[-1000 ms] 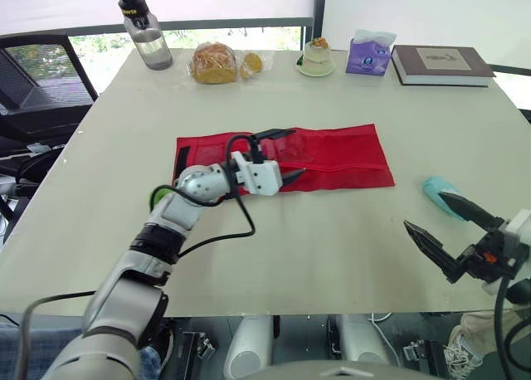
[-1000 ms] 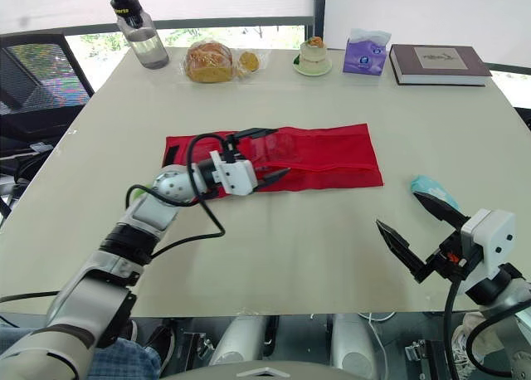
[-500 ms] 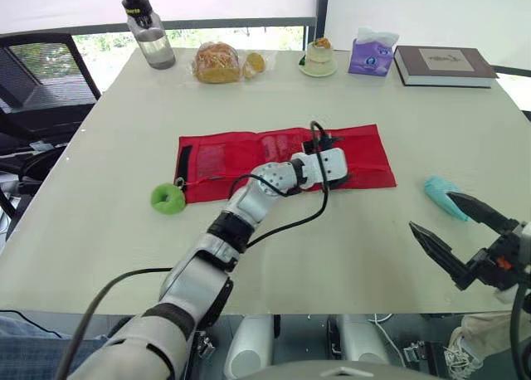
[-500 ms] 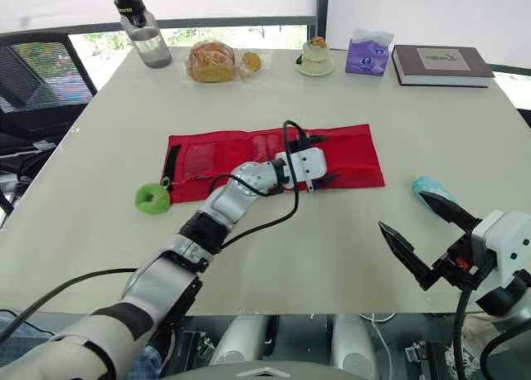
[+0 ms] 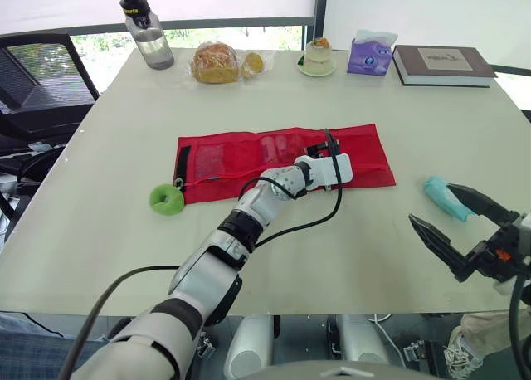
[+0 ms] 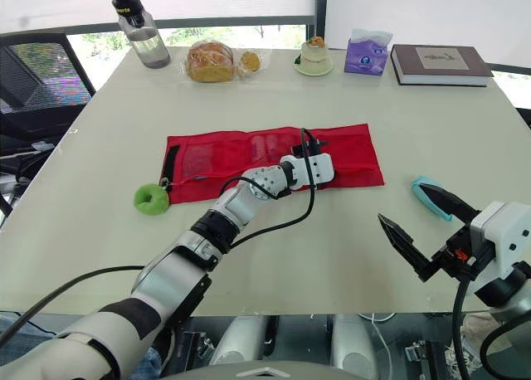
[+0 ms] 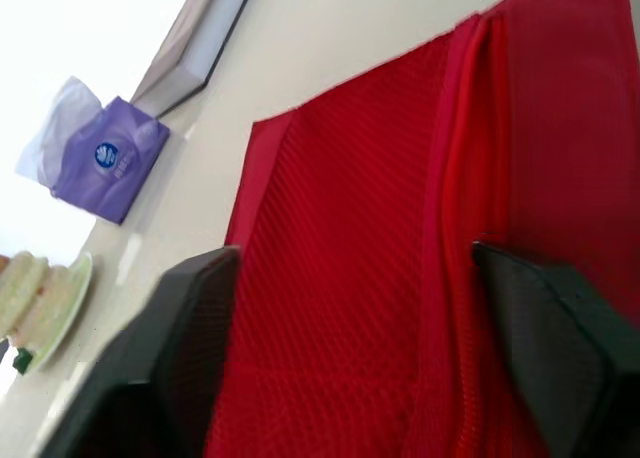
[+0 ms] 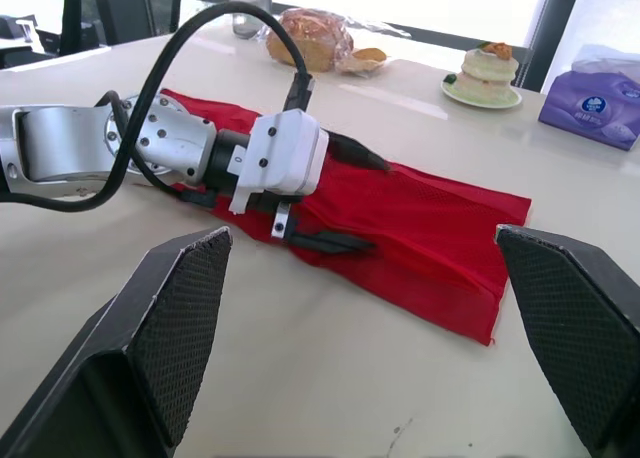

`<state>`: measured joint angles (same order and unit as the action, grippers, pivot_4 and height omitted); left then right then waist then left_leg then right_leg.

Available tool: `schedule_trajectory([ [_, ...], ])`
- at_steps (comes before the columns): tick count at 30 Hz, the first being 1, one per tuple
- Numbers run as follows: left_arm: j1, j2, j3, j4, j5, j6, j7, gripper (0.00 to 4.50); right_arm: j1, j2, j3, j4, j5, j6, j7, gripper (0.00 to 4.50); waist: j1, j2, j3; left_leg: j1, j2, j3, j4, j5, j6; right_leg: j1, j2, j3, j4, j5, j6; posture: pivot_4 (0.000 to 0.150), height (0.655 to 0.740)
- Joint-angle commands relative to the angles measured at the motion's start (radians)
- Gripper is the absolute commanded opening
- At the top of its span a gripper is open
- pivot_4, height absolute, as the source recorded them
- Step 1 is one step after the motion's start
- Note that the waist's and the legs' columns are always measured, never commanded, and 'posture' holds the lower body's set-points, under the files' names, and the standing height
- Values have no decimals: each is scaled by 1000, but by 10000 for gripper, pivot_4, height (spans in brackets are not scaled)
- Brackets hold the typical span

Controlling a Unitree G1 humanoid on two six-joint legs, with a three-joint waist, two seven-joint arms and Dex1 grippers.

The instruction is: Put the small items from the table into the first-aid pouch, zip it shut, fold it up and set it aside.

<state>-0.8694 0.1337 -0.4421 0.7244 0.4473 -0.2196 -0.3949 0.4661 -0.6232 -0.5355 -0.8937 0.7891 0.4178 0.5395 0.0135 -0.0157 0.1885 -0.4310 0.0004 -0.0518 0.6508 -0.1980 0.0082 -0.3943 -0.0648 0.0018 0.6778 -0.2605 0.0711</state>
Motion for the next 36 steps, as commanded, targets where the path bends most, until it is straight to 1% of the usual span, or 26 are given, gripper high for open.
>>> schedule_trajectory([
  [1, -31, -7, -4, 26, 14, -29, 34, 20723, 15, -15, -49, 2, -5, 4, -2, 45000, 0, 0, 0, 0, 0, 0, 0, 0, 0, 0, 0, 0, 0, 0, 0, 1500, 7332],
  [2, -34, -13, -4, 35, 12, -34, 37, 16477, 21, -16, -59, 5, -5, 11, -8, 45000, 0, 0, 0, 0, 0, 0, 0, 0, 0, 0, 0, 0, 0, 0, 0, 1500, 7332],
  [3, -36, -18, -5, 41, 12, -37, 40, 13441, 26, -17, -65, 5, -6, 15, -11, 45000, 0, 0, 0, 0, 0, 0, 0, 0, 0, 0, 0, 0, 0, 0, 0, 1500, 7332],
  [6, -43, -35, -8, 58, 14, -44, 53, 1062, 39, -16, -73, 4, -10, 24, -17, 45000, 1, 0, 0, 0, 0, 0, 0, 0, 0, 0, 0, 0, 0, 0, 0, 1500, 7332],
  [7, -45, -39, -9, 64, 15, -45, 57, 410, 42, -16, -74, 4, -13, 24, -18, 45000, 1, 0, 0, 0, 0, 0, 0, 0, 0, 0, 0, 0, 0, 0, 0, 1500, 7332],
  [12, -53, -50, -7, 78, 17, -47, 74, 410, 48, -9, -68, -1, -25, 28, -20, 45000, 1, 0, 0, 0, 0, 0, 0, 0, 0, 0, 0, 0, 0, 0, 0, 1500, 7332],
  [17, -39, -30, -4, 57, 17, -53, 68, 410, 57, 0, -60, 3, -40, 22, -17, 45000, 0, 0, 0, 0, 0, 0, 0, 0, 0, 0, 0, 0, 0, 0, 0, 1500, 7332],
  [23, 7, 20, 10, -54, -1, -42, 20, 410, 80, 33, -33, 26, -107, 23, -50, 45000, -2, 0, 0, 0, 1, 0, 0, 0, 0, 0, 0, 0, 0, 0, 0, 1500, 7332],
  [26, 56, 63, 28, -139, -29, -45, -23, 410, 72, 49, -29, 81, -168, 12, -64, 45000, -2, 0, 0, 0, 1, 1, -1, 0, 0, 0, 0, 0, 0, 1, -3, 1500, 7332],
  [29, 94, 95, 44, -191, -54, -36, -52, 410, 37, 39, -55, 153, -161, 4, -31, 45000, -3, 0, 0, 1, 1, 1, -1, 0, 0, -1, 0, 1, 0, 2, -5, 1500, 7332],
  [32, 113, 118, 58, -235, -64, -17, -67, 410, 8, 11, -89, 237, -141, 2, 26, 45000, -1, 0, 0, 1, 1, 2, -1, 0, 0, 0, 0, 1, 0, 3, -5, 1500, 7332],
  [36, 129, 142, 73, -278, -66, 6, -76, 410, -36, -58, -107, 370, -187, -15, 92, 45000, -1, 0, 0, 0, 1, 2, -1, 0, 0, 0, 0, 1, -1, 3, -5, 1500, 7332],
])
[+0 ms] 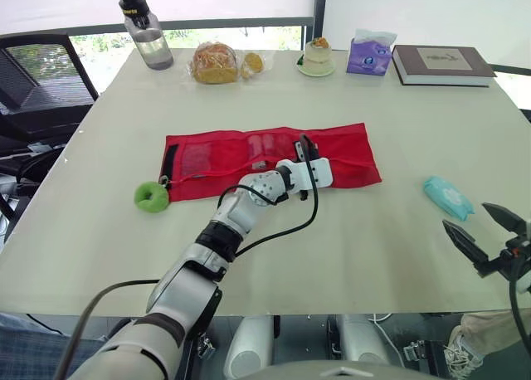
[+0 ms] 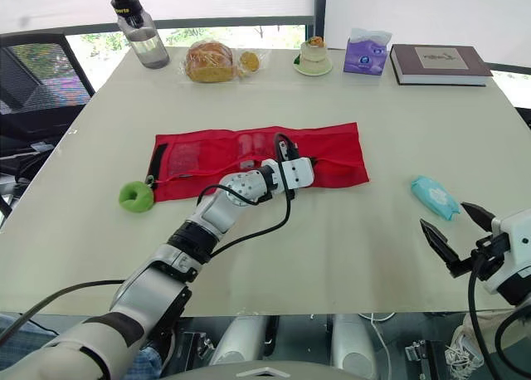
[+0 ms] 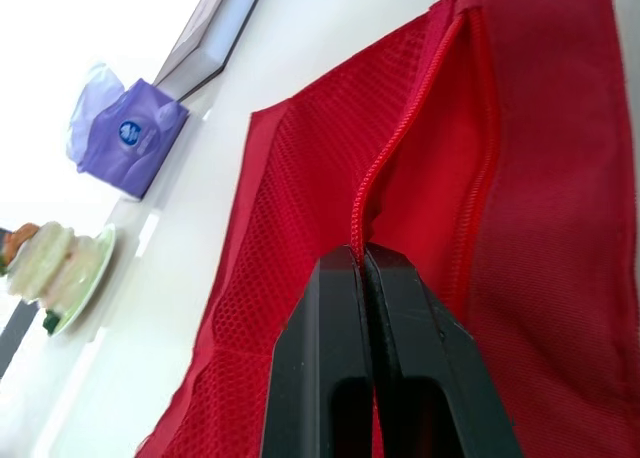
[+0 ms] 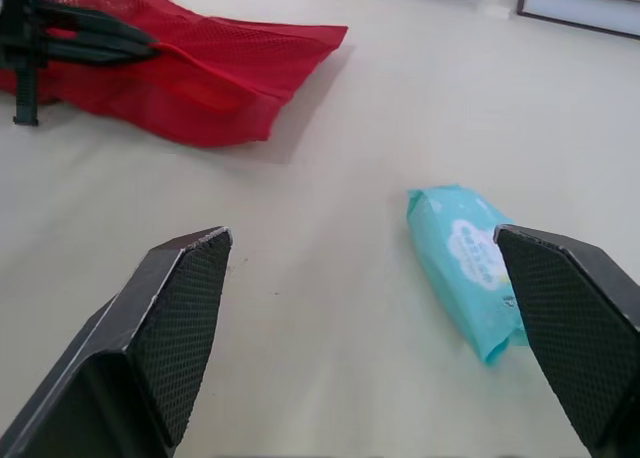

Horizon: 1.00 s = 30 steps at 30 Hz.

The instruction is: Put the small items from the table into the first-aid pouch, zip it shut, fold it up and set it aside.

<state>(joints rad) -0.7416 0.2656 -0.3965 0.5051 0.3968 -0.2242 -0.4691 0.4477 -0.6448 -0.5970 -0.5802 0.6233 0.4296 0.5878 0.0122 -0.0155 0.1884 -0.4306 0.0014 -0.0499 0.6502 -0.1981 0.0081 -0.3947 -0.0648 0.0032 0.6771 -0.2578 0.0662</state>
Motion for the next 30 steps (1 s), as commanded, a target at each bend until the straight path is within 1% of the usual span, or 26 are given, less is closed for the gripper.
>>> schedule_trajectory([
  [1, 4, 13, 28, -64, -15, 14, -2, 410, -21, -45, -48, 71, -24, -29, 56, 45000, 1, 0, 0, 0, 0, 0, 0, 0, 0, 0, 0, 0, 0, 0, 0, 1500, 7332],
  [6, 24, 31, 32, -77, -10, 31, 6, 410, -23, -126, -141, 162, 8, -34, 191, 45000, 0, 0, 0, 0, 0, 0, 0, 0, 0, 0, 0, 0, 0, 0, 0, 1500, 7332],
  [9, 39, 37, 36, -96, -6, 46, 13, 410, 17, -151, -209, 197, 4, -65, 290, 45000, 0, 0, 0, 0, 0, 0, 0, 0, 0, 0, 0, 0, 0, 0, 0, 1500, 7332],
  [11, 49, 39, 37, -106, -3, 60, 19, 410, 21, -161, -232, 216, -8, -78, 315, 45000, 0, 0, 0, 0, 0, 0, 0, 0, 0, 0, 0, 0, 0, 0, 0, 1500, 7332],
  [14, 58, 39, 36, -114, -2, 67, 20, 410, -3, -167, -228, 213, -6, -59, 307, 45000, -3, 0, 0, 0, 0, 0, 0, 0, 0, 0, 0, 0, 0, 0, 1, 1500, 7332],
  [16, 59, 39, 35, -116, -2, 70, 20, 410, -25, -170, -201, 201, -16, -38, 286, 45000, -3, 0, 0, 1, 0, 1, 0, 0, 0, 0, 0, 1, 0, 0, 1, 1500, 7332],
  [23, 69, 40, 43, -137, -7, 92, 20, 410, -149, -182, -17, 245, -156, -3, 174, 45000, -2, 1, 0, 0, 0, 1, 0, 0, 0, 0, 0, 1, 0, 0, 0, 1500, 7332],
  [30, 90, 47, 48, -180, -7, 112, 9, 410, -314, -164, 142, 387, -228, 22, 117, 45000, -2, 1, 0, 0, 0, 1, 0, 0, 0, 0, 0, 1, 0, 0, 0, 1500, 7332],
])
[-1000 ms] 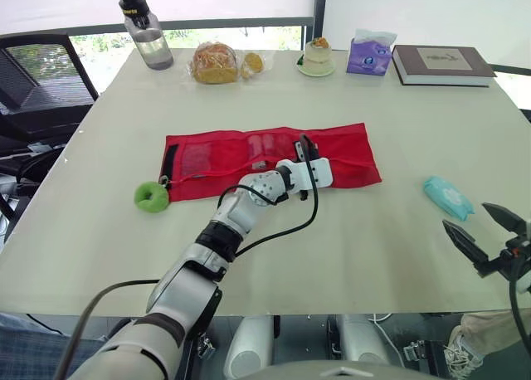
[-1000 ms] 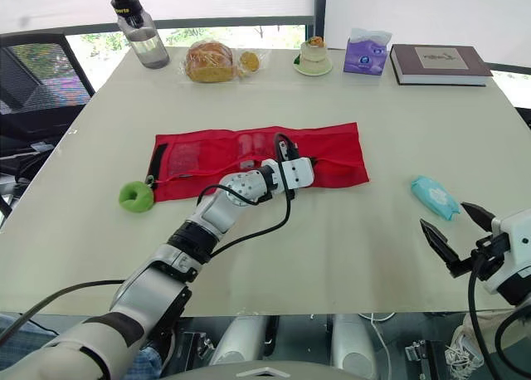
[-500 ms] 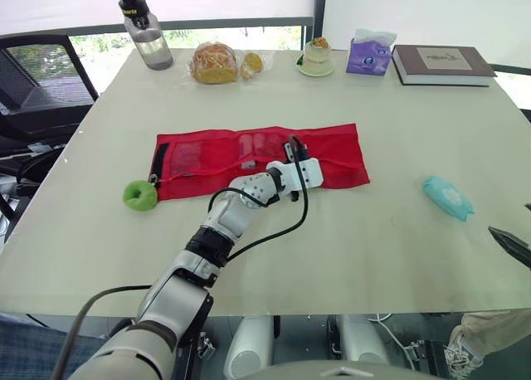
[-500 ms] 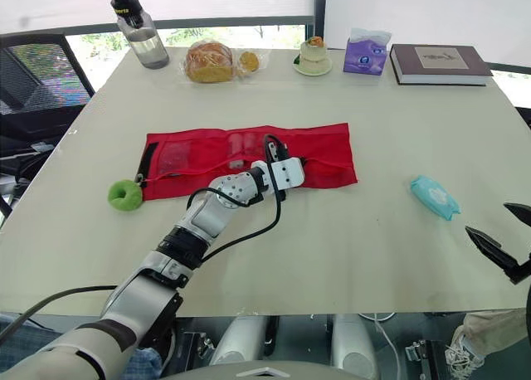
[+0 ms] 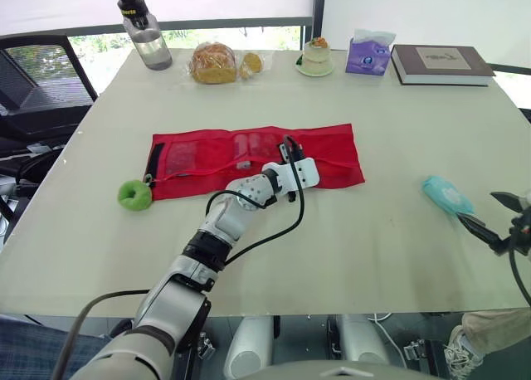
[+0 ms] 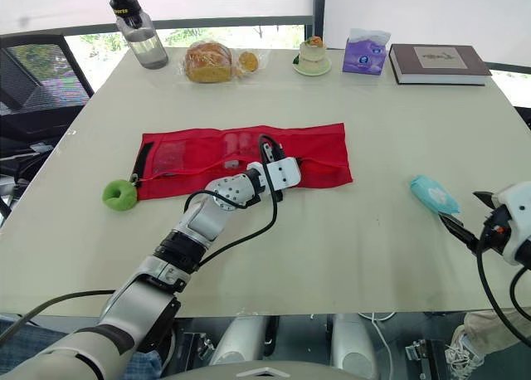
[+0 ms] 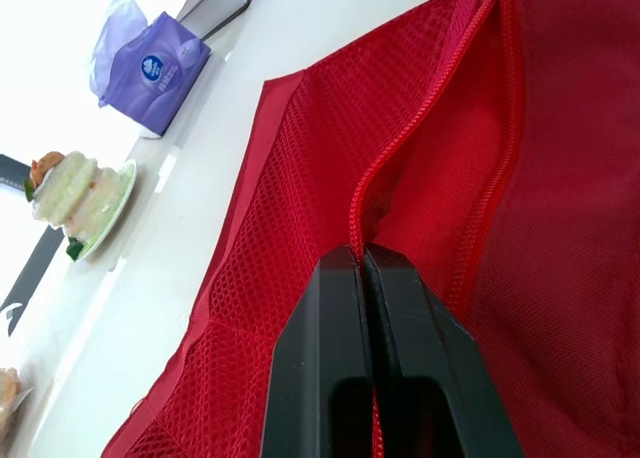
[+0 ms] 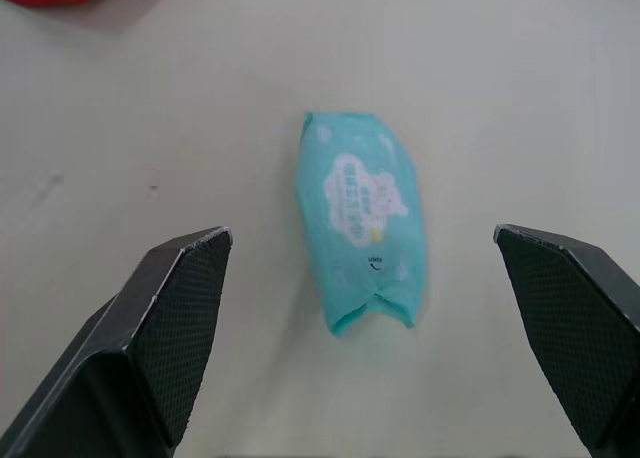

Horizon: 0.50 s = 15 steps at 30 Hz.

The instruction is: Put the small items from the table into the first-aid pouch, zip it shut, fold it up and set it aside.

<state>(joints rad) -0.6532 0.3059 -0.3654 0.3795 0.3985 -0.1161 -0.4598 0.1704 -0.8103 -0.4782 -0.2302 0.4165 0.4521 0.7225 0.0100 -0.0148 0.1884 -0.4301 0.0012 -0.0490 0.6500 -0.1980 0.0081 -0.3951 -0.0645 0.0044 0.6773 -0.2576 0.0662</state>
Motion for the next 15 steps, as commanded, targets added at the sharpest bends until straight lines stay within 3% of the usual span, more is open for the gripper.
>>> schedule_trajectory([
  [1, 3, 8, 18, -60, -10, 7, -2, 410, -63, 5, 45, 66, -27, -4, -13, 45000, 1, 0, 0, 0, 0, 0, 0, 0, 0, 0, 0, 0, 0, 0, 0, 1500, 7332],
  [10, 8, 11, 23, -78, -15, 22, -7, 410, -200, 11, 163, 267, -80, -38, 31, 45000, 1, 1, 0, 0, 0, 0, 0, 0, 0, 0, 0, 0, 1, 0, 0, 1500, 7332],
  [13, -2, 17, 35, -70, -18, 28, 0, 0, -204, 13, 159, 270, -74, -44, 49, 36329, 0, 1, 0, 0, 0, 0, 0, 0, 0, 0, 0, 0, 0, 0, 0, 1500, 7332],
  [15, -7, 20, 38, -61, -21, 28, 1, 0, -197, 14, 149, 258, -64, -41, 58, 27492, -2, 1, 0, 0, 0, 0, 0, 0, 0, 0, 0, 0, 0, 0, 0, 1500, 7332],
])
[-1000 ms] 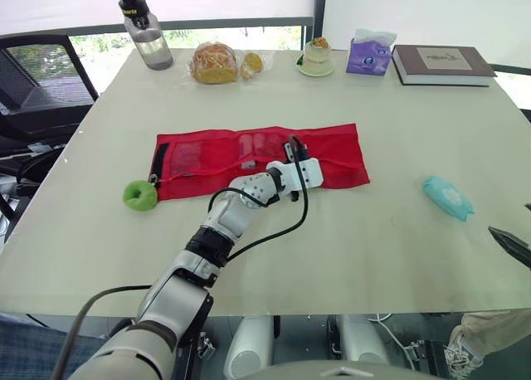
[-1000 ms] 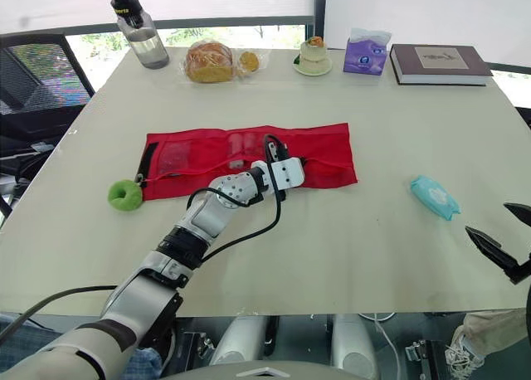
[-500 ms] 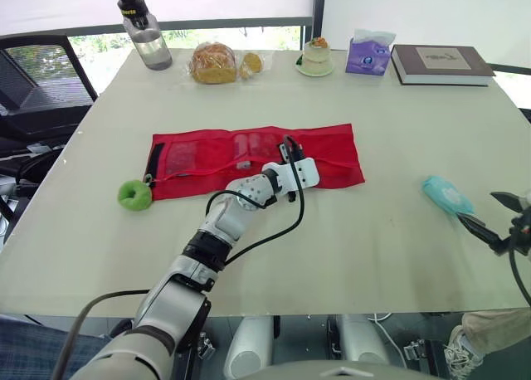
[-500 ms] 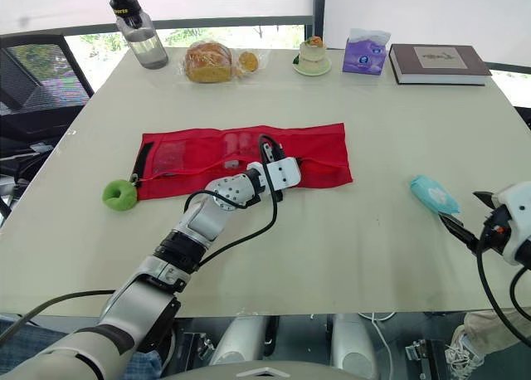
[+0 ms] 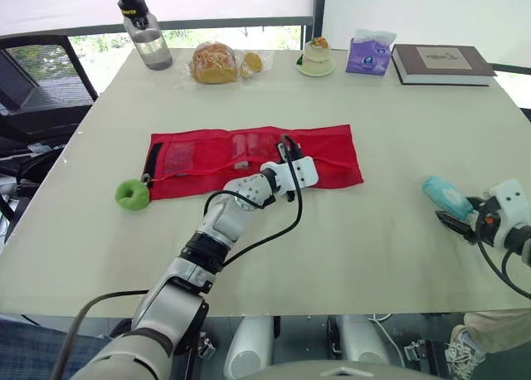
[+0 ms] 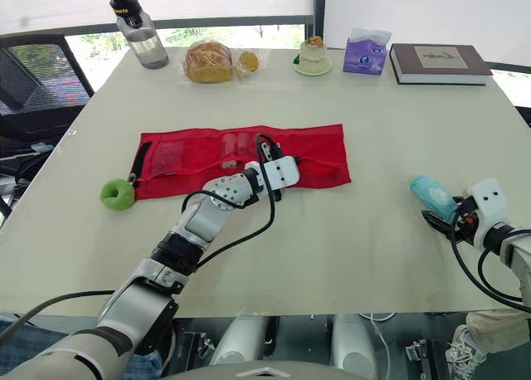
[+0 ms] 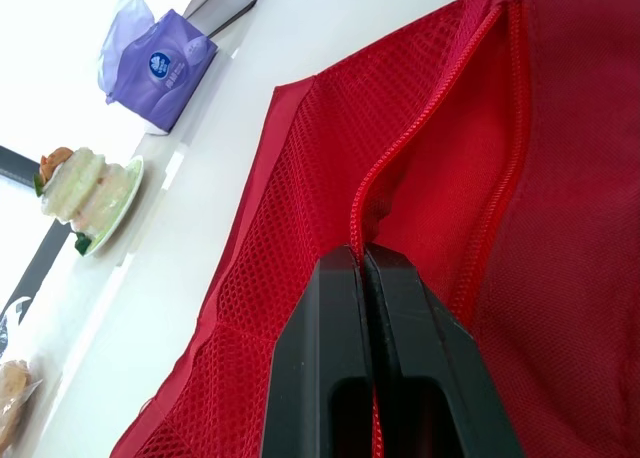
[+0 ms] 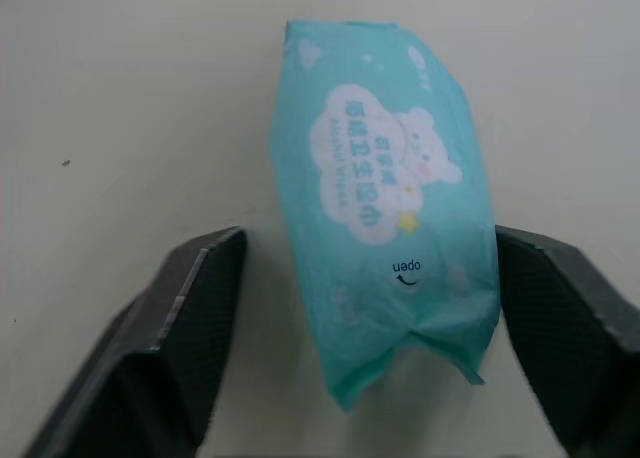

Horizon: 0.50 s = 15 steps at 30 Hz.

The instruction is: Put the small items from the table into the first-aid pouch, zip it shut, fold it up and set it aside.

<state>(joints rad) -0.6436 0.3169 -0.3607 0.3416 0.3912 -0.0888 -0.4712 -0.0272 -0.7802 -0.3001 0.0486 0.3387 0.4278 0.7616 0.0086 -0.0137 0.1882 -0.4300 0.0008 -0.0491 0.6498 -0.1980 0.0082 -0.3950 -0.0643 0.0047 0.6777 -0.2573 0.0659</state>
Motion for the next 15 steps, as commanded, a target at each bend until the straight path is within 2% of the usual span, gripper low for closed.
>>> schedule_trajectory([
  [1, -18, 11, 34, -22, -15, -1, 12, 0, 9, -16, -33, -30, 16, -23, 28, 21537, -2, 0, 0, 0, 0, 0, 0, 0, 0, 0, 0, 0, 0, 0, 0, 1500, 7332],
  [4, -18, 14, 34, -18, -24, -10, 1, 0, 25, -21, -41, -63, 19, -27, 39, 7676, -3, 0, 0, 0, 0, 0, 0, 0, 0, 0, 0, 0, 0, 0, 0, 1500, 7332],
  [6, -18, 12, 32, -22, -31, -14, -10, 0, 33, -24, -45, -108, 31, -1, 42, 409, -3, 0, 0, 0, 0, 0, 0, 0, 0, 0, 0, 0, 0, 0, 0, 1500, 7332],
  [15, -50, -27, 23, -19, -53, -1, -31, 0, 30, -24, 14, -491, 219, 291, 51, 145, -6, 0, 0, 0, 0, -1, 0, 0, 0, 0, 0, -1, 0, 0, 0, 1500, 7332],
])
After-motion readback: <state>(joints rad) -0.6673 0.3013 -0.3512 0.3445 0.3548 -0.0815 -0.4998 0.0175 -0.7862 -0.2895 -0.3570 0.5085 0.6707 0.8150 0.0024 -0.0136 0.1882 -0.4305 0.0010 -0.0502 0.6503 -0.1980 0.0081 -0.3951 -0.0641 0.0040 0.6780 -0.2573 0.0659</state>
